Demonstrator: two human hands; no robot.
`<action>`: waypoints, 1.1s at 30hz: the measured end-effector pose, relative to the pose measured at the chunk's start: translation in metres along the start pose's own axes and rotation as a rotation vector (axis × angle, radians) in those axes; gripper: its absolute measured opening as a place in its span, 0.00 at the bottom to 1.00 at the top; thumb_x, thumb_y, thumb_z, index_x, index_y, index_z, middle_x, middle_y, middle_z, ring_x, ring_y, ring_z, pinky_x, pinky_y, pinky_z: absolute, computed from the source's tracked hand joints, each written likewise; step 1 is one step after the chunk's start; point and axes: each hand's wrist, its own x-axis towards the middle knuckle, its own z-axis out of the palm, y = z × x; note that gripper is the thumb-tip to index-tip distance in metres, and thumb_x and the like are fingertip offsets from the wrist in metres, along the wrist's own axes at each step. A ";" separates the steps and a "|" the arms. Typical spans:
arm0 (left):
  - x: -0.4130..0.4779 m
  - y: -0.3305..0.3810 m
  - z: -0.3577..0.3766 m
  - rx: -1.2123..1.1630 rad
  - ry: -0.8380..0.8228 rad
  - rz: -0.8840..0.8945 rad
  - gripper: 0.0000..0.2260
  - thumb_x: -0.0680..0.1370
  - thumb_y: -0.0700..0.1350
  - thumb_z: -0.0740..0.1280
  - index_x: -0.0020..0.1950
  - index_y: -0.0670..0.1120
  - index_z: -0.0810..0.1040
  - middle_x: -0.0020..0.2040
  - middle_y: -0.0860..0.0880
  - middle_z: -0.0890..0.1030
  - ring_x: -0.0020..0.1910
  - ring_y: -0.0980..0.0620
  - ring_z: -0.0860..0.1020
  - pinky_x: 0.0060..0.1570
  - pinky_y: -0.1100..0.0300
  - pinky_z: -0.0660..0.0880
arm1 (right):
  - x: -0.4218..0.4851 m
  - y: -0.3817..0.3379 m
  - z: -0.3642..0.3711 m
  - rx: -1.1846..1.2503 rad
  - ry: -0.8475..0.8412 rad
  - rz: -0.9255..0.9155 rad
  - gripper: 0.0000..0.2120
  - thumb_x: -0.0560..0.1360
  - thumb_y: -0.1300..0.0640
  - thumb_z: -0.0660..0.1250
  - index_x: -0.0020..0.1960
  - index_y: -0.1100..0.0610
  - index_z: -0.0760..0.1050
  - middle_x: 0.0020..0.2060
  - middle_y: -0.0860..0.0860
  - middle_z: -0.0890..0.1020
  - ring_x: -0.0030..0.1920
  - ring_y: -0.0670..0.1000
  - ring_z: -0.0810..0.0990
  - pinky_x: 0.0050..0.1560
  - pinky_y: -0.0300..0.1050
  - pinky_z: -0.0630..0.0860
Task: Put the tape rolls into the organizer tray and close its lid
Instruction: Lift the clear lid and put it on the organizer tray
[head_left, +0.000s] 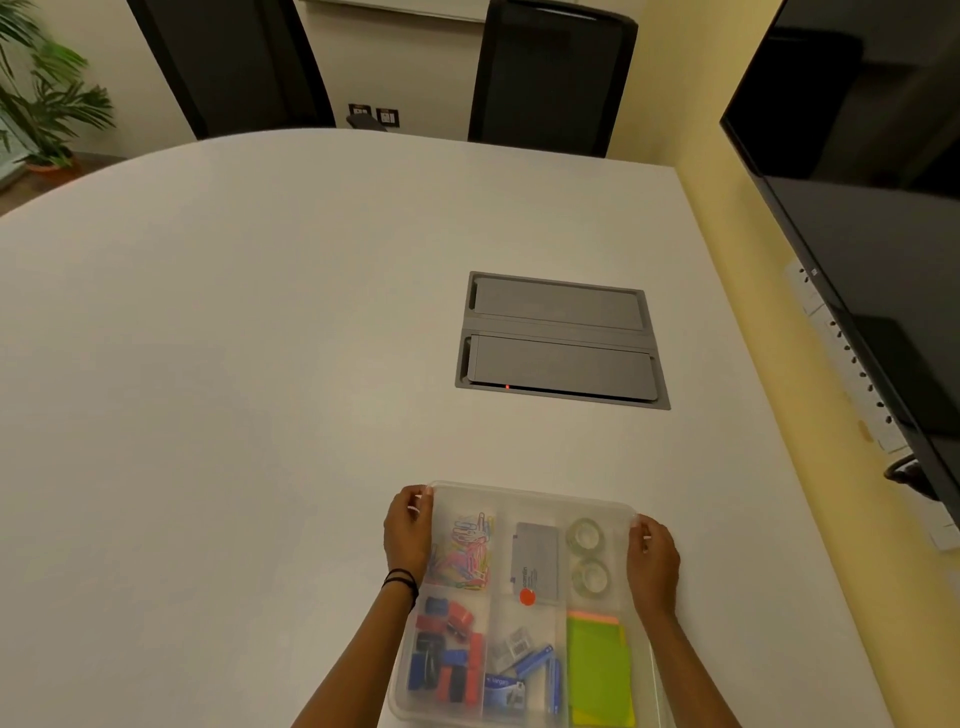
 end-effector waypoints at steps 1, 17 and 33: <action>0.001 0.000 0.000 -0.004 -0.004 0.000 0.07 0.79 0.48 0.62 0.49 0.46 0.76 0.44 0.46 0.80 0.41 0.47 0.77 0.41 0.55 0.78 | 0.006 -0.002 0.000 0.040 -0.013 0.049 0.10 0.79 0.63 0.60 0.53 0.68 0.77 0.49 0.65 0.80 0.49 0.63 0.79 0.48 0.48 0.73; 0.012 -0.002 0.003 -0.039 -0.114 -0.041 0.07 0.80 0.43 0.60 0.51 0.41 0.76 0.46 0.44 0.79 0.43 0.48 0.76 0.48 0.52 0.76 | 0.022 -0.005 0.001 0.362 -0.091 0.370 0.09 0.78 0.60 0.63 0.54 0.64 0.78 0.42 0.55 0.78 0.38 0.48 0.73 0.35 0.40 0.70; 0.049 0.009 -0.001 0.253 -0.206 0.090 0.21 0.80 0.52 0.60 0.29 0.49 0.59 0.26 0.52 0.63 0.27 0.54 0.61 0.29 0.59 0.58 | 0.032 -0.018 0.005 0.405 -0.126 0.491 0.16 0.75 0.53 0.68 0.32 0.56 0.70 0.29 0.50 0.67 0.31 0.48 0.63 0.32 0.43 0.62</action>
